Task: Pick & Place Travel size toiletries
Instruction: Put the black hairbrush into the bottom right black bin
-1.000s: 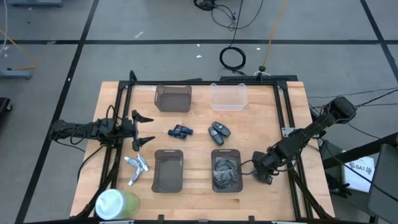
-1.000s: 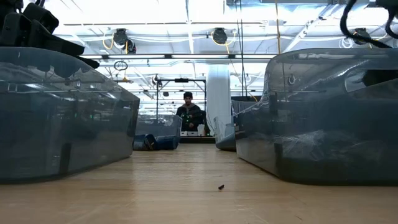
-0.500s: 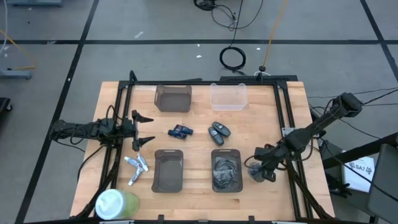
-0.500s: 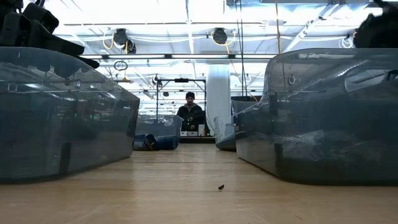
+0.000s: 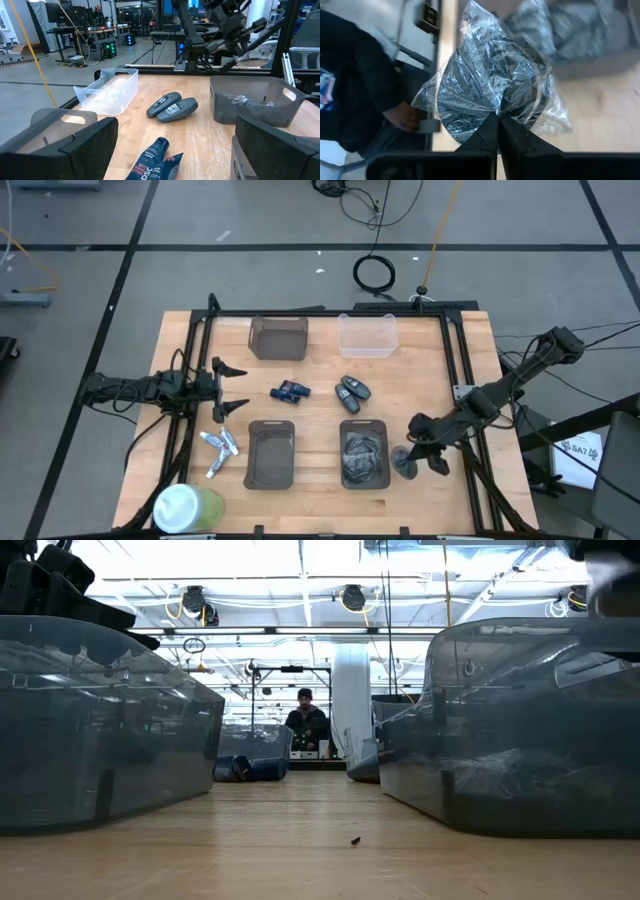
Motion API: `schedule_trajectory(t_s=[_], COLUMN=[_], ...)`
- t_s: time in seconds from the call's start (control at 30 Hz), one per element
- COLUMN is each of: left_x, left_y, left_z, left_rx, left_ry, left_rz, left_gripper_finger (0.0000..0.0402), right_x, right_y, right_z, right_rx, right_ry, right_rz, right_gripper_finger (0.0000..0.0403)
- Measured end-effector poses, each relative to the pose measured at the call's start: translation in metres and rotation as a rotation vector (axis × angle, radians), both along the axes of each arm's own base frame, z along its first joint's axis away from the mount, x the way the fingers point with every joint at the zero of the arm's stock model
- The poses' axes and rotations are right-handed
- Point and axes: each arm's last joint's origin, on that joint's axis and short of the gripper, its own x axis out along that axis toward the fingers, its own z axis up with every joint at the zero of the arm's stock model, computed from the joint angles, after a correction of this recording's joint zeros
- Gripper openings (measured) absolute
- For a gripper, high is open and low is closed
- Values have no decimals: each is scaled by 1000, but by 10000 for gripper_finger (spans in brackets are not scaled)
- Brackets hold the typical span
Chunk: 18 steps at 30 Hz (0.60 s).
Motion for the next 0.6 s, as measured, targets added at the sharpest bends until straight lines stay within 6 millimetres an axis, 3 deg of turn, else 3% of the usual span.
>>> schedule_trajectory(t_s=[0.33,0.6], left_x=[0,0], left_y=[0,0], left_z=[0,0], left_rx=[0,0], left_ry=[0,0], left_rz=[0,0], left_gripper_finger=[395,395], right_x=[5,5], right_y=[15,21], right_z=[19,26], right_rx=[30,-58], right_ry=[-281,-449], right_rz=[140,190], right_gripper_finger=[0,0])
